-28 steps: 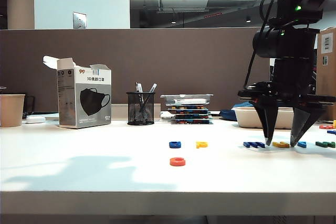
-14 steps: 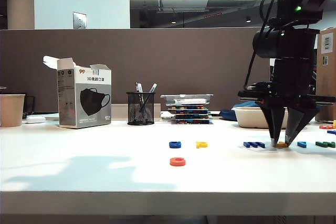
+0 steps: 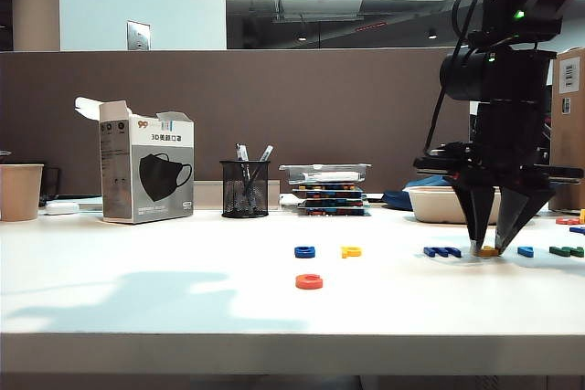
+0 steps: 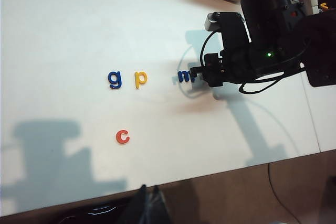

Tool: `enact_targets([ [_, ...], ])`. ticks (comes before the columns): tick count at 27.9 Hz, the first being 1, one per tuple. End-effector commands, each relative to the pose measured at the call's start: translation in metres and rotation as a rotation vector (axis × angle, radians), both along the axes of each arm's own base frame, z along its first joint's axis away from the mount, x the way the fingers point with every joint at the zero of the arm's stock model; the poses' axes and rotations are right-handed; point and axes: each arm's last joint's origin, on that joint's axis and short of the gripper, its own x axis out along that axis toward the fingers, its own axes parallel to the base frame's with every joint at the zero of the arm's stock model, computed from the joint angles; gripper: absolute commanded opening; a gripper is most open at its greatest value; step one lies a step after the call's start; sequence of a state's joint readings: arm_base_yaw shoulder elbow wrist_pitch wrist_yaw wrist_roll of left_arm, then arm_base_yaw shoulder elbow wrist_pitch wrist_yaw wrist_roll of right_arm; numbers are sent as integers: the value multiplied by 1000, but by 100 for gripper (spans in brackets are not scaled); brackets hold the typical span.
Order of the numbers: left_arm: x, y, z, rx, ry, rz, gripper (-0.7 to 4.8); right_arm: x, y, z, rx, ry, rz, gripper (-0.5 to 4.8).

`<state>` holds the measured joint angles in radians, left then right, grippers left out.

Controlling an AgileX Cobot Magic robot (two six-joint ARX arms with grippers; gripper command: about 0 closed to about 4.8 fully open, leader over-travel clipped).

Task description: Select the appropriate letters from the row of letter magnets placed on the table to arrange into the word "cup".

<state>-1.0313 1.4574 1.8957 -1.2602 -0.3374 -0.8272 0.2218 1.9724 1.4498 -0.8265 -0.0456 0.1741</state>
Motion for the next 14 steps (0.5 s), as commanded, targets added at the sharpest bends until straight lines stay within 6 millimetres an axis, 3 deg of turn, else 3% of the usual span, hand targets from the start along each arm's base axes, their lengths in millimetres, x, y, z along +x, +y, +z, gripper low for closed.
enact_targets([
  [1, -1, 1, 2, -6, -12, 1, -5, 1, 0, 1, 1, -12, -1, 163],
  [14, -1, 1, 2, -6, -12, 1, -5, 3, 1, 2, 10, -37, 0, 180],
])
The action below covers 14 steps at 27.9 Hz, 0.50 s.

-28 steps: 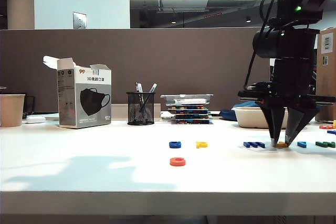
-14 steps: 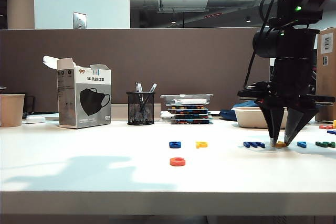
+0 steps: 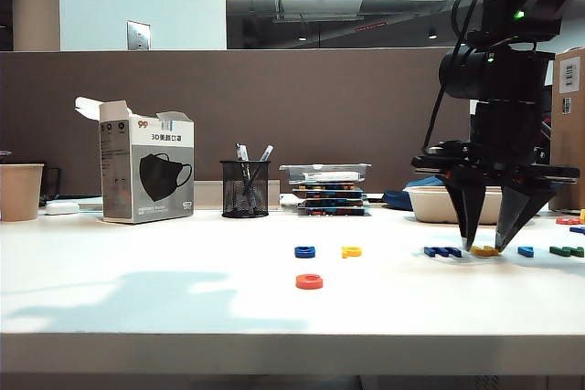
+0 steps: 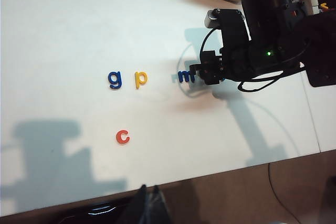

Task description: Select the appropriate letters from the row of letter magnets placed on the table to arrange into the word "cup".

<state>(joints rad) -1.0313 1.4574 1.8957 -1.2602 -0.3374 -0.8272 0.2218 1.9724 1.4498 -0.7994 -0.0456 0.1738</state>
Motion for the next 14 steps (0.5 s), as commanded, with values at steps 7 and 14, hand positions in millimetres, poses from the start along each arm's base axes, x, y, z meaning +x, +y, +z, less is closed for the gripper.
enact_targets([
  [7, -1, 1, 2, -6, -12, 1, -5, -1, 0, 1, 0, 8, -1, 170],
  [14, -1, 1, 2, -6, -12, 1, -5, 0, 0, 1, 1, 4, -1, 133],
])
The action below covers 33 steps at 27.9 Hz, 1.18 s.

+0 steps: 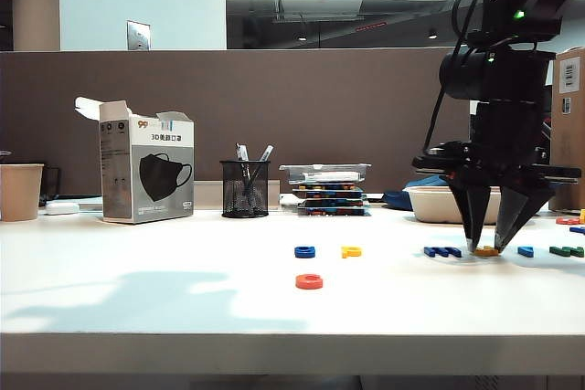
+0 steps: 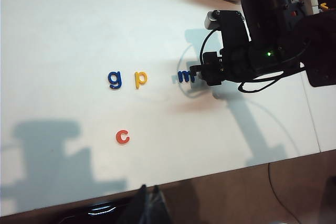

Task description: Select the appropriate letters from the row of letter magnets placed on the table to arrange into the word "cup".

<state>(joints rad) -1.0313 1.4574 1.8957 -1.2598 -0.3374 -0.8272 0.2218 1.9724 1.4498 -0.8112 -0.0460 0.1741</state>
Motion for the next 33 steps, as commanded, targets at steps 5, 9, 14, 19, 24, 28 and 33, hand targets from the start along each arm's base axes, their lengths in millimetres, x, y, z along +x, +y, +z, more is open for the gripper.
enact_targets([
  [5, -1, 1, 2, -5, -12, 1, -5, 0, 0, 1, 2, -4, 0, 102],
  [9, -1, 1, 2, -5, -12, 1, -5, 0, 0, 1, 2, -3, 0, 102],
  [14, -1, 1, 2, -5, -12, 1, -5, 0, 0, 1, 2, -3, 0, 102],
  [19, -1, 1, 2, -5, -12, 1, -5, 0, 0, 1, 1, -4, -1, 103],
  [24, -1, 1, 2, -5, -12, 1, -5, 0, 0, 1, -1, -5, -1, 103],
  [28, -1, 1, 2, -5, -12, 1, -5, -2, 0, 1, -2, 14, -1, 103],
  [33, -1, 1, 2, -5, -12, 1, -5, -4, -1, 11, 4, -9, -1, 103],
])
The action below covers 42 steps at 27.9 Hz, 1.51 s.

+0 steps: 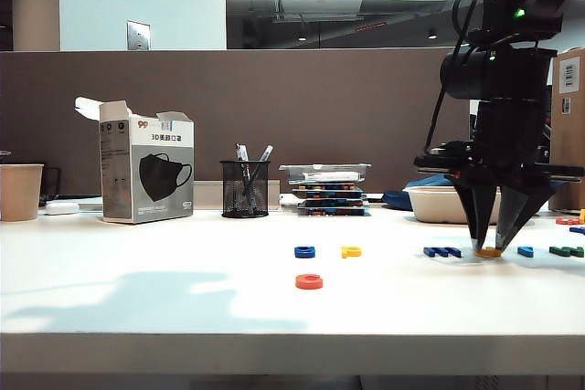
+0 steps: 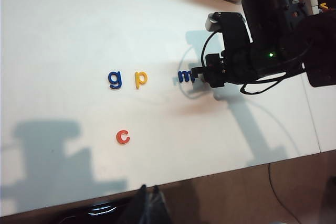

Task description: Select the appropriate letters from the row of letter magnets placed on the table to arrange into the word "cup".

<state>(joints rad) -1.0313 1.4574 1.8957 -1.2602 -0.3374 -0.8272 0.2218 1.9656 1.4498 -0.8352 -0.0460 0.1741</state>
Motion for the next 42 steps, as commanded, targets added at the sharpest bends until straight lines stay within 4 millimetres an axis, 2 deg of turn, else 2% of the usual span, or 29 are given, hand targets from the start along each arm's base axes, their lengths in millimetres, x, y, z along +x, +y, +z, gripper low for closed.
enact_targets([
  [1, -1, 1, 2, -6, -12, 1, -5, -1, 0, 10, 10, -30, -5, 103],
  [12, -1, 1, 2, -6, -12, 1, -5, -11, -2, 35, 30, -68, -47, 103],
  [22, -1, 1, 2, -6, -12, 1, -5, -32, -6, 66, 58, -60, -59, 103],
  [26, -1, 1, 2, -6, -12, 1, -5, -52, -6, 97, 88, -112, -91, 103],
  [29, -1, 1, 2, -6, -12, 1, -5, -65, 0, 109, 98, -127, -86, 103],
  [35, -1, 1, 2, -6, -12, 1, -5, -79, 17, 115, 105, -133, -67, 103],
  [38, -1, 1, 2, -6, -12, 1, -5, -87, 28, 109, 105, -112, -57, 103],
  [42, -1, 1, 2, -6, -12, 1, -5, -98, 48, 91, 110, -79, -33, 103],
])
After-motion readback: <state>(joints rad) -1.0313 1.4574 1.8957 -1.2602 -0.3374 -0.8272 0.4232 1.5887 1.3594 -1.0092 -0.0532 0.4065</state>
